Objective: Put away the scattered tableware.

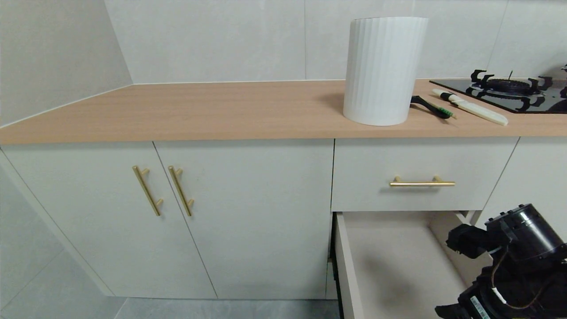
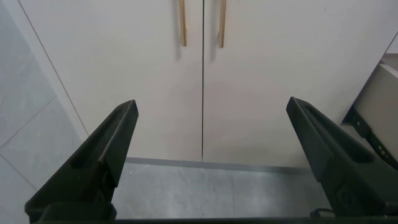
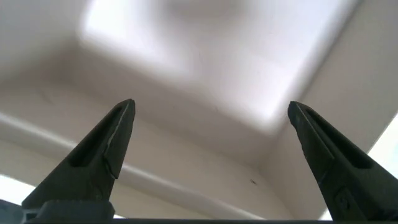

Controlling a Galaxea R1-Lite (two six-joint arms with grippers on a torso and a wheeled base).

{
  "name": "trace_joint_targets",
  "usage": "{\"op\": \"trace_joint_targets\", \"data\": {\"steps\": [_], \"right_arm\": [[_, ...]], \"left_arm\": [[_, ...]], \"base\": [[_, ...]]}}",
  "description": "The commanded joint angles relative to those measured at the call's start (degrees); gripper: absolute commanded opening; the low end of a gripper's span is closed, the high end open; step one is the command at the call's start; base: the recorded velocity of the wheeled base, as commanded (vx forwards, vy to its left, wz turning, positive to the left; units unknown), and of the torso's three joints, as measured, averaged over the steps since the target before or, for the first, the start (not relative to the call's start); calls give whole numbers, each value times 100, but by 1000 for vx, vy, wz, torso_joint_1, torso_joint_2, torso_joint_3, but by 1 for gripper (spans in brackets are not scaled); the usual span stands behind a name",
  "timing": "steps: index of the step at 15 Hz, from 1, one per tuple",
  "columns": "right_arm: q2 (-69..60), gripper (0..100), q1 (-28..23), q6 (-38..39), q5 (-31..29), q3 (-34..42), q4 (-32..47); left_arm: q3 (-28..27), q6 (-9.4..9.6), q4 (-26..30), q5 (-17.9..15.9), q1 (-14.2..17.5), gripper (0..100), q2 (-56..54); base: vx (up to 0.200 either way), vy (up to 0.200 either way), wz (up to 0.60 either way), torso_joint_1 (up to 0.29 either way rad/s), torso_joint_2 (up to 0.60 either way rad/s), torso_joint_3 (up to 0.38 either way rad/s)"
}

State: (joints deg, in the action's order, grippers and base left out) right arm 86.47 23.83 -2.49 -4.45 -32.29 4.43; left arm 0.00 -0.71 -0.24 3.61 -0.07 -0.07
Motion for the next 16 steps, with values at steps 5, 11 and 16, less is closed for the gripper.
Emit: {"op": "trace_joint_targets", "data": {"steps": [5, 11, 16], "right_arm": [[-596, 100, -872, -173, 383, -58, -750], [-833, 100, -1030, -200, 383, -31, -856], [-851, 100, -1030, -200, 375, -31, -856]], "left_arm": [[0, 0, -11, 0, -1, 100, 7], [0, 0, -2, 0, -1, 100, 7], [0, 0, -2, 0, -1, 100, 7]], "base": [[0, 0, 0, 0, 0, 0], [0, 0, 0, 16, -65, -46], [0, 0, 0, 121, -384, -285]]}}
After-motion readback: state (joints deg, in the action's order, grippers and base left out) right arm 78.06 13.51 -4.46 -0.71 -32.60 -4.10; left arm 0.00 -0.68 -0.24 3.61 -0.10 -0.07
